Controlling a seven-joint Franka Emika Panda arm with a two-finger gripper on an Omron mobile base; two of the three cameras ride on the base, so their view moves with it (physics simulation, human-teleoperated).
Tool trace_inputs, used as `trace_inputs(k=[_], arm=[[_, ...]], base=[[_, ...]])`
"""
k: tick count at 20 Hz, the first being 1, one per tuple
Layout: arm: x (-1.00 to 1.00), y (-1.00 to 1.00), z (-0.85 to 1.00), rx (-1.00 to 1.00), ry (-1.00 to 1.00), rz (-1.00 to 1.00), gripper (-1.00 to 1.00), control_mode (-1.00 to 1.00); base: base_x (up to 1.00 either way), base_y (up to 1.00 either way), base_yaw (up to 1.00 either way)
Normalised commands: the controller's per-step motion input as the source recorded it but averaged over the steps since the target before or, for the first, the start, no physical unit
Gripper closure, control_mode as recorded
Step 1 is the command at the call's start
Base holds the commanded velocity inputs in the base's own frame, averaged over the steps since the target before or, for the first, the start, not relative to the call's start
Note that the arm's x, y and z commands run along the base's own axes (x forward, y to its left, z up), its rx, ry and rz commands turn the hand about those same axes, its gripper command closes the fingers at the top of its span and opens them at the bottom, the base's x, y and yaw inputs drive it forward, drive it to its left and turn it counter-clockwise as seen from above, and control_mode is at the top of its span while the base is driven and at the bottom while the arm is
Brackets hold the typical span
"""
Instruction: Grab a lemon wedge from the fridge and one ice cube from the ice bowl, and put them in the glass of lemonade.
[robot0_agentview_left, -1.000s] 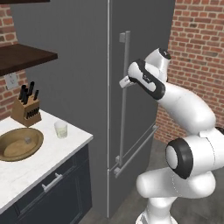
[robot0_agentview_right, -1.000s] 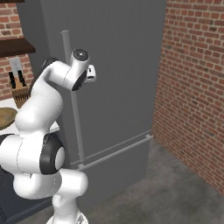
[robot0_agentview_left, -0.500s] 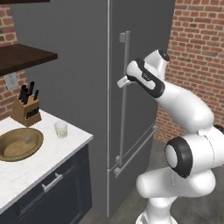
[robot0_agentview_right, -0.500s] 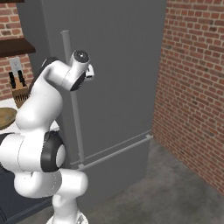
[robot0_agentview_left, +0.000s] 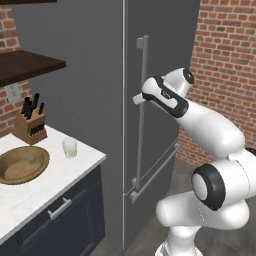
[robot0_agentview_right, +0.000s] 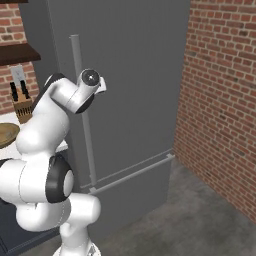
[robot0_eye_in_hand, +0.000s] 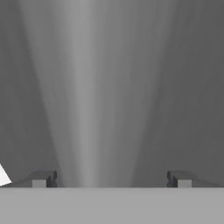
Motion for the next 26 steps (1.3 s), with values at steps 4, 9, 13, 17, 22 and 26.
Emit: trace_inputs(k=[4, 9, 13, 17, 22, 26], arm=[[0.20, 0.26, -0.01, 0.00, 0.09, 0.00, -1.00, -1.00], [0.03, 0.13, -0.01, 0.00, 0.05, 0.00, 1.00, -1.00], [0.00, 0.00, 0.00, 0.00, 0.00, 0.00, 1.00, -1.00], [0.00, -0.09, -0.01, 0.00, -0.11, 0.00, 1.00, -1.00], [-0.02, -0.71, 0.00, 0.00, -0.18, -0.02, 1.00, -1.00], [-0.16, -0.80, 0.03, 0.02, -0.14, -0.02, 1.00, -1.00]], base=[[0.00, 0.00, 0.00], [0.00, 0.00, 0.00], [0.00, 0.00, 0.00], [0.00, 0.00, 0.00], [0.00, 0.00, 0.00], [0.00, 0.00, 0.00]])
